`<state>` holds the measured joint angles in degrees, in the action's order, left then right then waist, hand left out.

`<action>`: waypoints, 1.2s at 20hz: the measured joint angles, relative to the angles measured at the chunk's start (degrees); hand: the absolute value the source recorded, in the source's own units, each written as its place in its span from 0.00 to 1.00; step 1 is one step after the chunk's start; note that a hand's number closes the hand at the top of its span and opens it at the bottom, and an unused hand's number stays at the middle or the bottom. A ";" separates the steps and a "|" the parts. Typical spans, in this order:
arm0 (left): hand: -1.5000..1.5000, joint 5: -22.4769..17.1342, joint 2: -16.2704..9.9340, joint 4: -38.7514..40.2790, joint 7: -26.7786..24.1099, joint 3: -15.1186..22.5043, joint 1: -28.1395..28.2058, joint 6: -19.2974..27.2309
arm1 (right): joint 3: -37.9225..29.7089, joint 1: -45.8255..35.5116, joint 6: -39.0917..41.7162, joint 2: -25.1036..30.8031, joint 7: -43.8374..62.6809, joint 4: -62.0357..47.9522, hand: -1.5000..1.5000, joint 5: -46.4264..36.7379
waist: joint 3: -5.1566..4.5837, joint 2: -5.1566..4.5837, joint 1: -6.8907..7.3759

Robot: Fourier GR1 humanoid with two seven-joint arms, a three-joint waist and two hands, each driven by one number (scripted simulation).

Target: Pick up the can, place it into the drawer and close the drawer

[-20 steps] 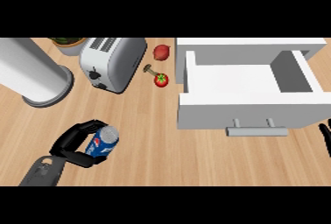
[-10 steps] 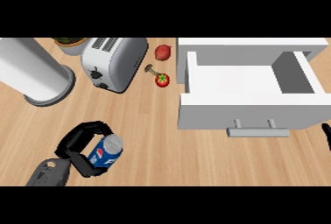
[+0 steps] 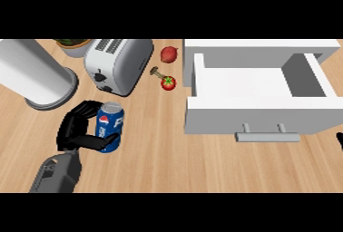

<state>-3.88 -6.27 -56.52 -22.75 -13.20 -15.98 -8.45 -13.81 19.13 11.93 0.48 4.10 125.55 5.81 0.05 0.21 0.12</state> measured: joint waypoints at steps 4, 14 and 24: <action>1.00 0.27 2.26 -8.45 6.66 2.20 0.29 4.44 | -1.85 -0.67 0.55 0.86 0.97 0.52 0.00 1.84 | -0.02 -0.03 -0.08; 1.00 3.41 5.73 -24.05 21.09 13.24 -4.55 15.40 | -1.34 0.71 0.73 0.51 -0.54 0.43 0.00 1.22 | -0.03 -0.07 -0.35; 1.00 4.63 6.22 -23.01 35.10 19.87 -22.28 24.51 | -2.86 -1.43 0.52 1.15 0.12 -0.12 0.00 1.92 | -0.03 -0.18 -0.80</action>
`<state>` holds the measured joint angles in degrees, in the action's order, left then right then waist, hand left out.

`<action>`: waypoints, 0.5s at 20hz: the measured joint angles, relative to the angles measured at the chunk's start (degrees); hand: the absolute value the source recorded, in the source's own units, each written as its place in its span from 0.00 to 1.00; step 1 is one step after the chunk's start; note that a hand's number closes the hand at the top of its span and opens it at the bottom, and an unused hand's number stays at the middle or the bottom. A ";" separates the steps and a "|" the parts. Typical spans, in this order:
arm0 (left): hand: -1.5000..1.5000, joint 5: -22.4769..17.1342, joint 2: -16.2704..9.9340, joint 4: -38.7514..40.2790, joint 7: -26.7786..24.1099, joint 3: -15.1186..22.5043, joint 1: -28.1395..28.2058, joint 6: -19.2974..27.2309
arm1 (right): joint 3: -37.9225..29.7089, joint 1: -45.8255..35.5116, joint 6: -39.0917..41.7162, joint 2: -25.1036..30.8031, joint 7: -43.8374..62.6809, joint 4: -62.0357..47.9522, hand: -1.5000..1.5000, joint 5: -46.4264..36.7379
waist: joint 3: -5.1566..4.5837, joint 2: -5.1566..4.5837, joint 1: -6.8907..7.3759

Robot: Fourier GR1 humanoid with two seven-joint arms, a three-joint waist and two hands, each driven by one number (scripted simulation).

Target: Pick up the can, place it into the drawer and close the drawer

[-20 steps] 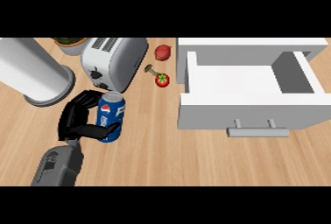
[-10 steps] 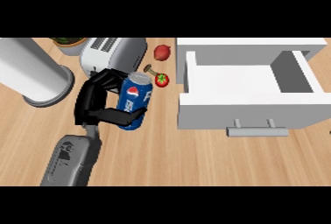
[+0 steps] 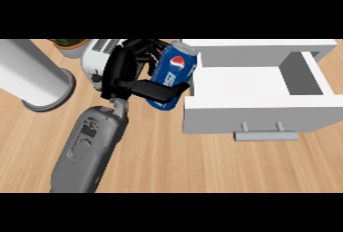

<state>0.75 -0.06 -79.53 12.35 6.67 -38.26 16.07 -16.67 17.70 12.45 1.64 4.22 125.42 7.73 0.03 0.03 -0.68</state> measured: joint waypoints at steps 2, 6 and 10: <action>1.00 0.16 0.02 1.86 0.36 1.16 -3.26 1.74 | 0.01 -0.89 -0.05 0.07 0.15 -1.00 0.00 -0.23 | -0.01 -0.03 -0.03; 1.00 -0.96 0.04 7.03 1.99 3.57 -11.28 6.25 | 0.00 -2.01 -0.59 0.12 1.44 -0.91 0.00 -0.55 | -0.01 -0.09 -0.34; 1.00 -2.80 0.05 13.49 2.57 2.84 -19.00 7.69 | -0.17 -1.31 -0.07 0.03 1.53 -0.38 0.00 -0.46 | 0.00 -0.13 -0.53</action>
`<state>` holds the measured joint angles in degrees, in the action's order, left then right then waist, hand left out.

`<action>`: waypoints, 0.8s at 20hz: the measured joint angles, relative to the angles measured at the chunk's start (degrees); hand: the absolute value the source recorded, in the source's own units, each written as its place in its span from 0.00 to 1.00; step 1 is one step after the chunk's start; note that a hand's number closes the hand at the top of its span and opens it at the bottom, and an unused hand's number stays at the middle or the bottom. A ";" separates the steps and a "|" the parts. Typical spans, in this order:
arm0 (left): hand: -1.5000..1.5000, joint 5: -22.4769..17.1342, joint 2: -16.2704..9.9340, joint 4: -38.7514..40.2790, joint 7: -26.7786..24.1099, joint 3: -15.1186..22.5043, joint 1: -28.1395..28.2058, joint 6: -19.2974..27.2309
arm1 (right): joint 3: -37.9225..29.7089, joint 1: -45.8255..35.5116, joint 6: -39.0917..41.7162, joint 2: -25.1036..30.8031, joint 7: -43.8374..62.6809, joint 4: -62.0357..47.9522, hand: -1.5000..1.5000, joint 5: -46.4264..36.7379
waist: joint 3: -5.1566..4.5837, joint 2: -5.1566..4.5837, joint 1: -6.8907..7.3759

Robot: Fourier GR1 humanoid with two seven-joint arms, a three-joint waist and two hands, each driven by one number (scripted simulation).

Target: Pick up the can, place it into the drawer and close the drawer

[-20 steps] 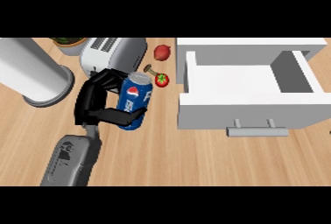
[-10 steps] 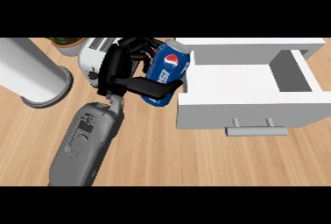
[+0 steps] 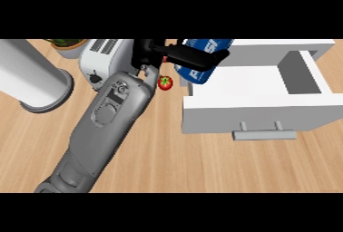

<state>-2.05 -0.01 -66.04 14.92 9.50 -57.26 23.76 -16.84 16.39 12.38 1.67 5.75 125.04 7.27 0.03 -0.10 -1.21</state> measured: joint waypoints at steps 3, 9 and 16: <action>1.00 -1.51 0.01 4.11 -0.20 1.37 -4.33 2.38 | -0.02 -0.16 0.14 0.17 1.19 1.15 0.00 0.45 | 0.00 -0.02 -0.16; 1.00 -5.28 0.01 14.78 -0.75 2.44 -14.33 5.56 | 1.46 -0.20 -0.54 -0.38 1.25 1.73 0.00 -0.63 | 0.03 -0.17 -0.75; 1.00 -10.65 0.01 24.89 -3.50 4.86 -21.49 6.73 | 0.82 -1.20 0.11 0.13 1.01 0.66 0.00 -0.02 | 0.03 -0.34 -1.36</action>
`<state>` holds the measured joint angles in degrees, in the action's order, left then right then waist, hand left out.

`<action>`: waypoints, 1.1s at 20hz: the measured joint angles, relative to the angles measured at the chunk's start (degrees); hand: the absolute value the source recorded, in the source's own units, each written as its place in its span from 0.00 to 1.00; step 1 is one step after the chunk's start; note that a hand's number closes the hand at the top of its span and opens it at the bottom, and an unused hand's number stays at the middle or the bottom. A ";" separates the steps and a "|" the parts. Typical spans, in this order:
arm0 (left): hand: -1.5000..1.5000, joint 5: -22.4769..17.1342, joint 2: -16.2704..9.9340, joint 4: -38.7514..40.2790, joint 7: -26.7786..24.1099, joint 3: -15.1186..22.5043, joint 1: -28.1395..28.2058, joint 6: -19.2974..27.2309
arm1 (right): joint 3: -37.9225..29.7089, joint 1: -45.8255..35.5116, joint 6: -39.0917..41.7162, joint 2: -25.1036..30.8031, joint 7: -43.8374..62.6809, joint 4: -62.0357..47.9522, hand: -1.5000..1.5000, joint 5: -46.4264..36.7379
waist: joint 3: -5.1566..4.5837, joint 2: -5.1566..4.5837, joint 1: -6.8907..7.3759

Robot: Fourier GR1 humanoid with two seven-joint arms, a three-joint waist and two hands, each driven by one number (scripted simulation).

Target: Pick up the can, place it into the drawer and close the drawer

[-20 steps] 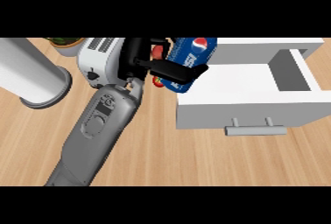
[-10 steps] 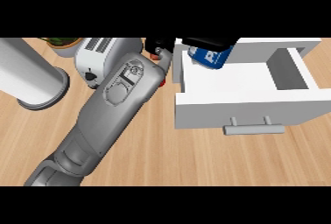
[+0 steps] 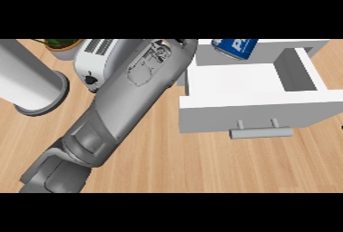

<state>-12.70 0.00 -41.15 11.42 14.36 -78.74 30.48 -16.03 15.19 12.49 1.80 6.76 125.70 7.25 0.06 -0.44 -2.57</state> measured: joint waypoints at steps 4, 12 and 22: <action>1.00 -2.76 0.00 4.79 -1.43 2.30 -3.13 1.31 | 0.08 -1.62 -0.55 0.19 0.69 -0.63 0.00 -0.46 | 0.03 -0.12 -0.40; 1.00 -8.81 0.00 11.11 -4.69 7.38 -5.44 2.51 | 0.87 -3.37 -0.81 0.02 0.33 -2.49 0.00 -1.63 | 0.06 -0.40 -1.51; 1.00 -13.10 0.01 16.03 -8.37 13.69 -6.22 5.65 | 1.38 -6.22 -1.30 0.53 0.51 -3.91 0.00 -2.72 | 0.10 -0.79 -2.67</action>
<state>-25.80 0.00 -25.12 3.05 28.05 -84.96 36.13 -14.64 8.98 11.19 2.33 7.27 121.79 4.53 0.16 -1.23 -5.24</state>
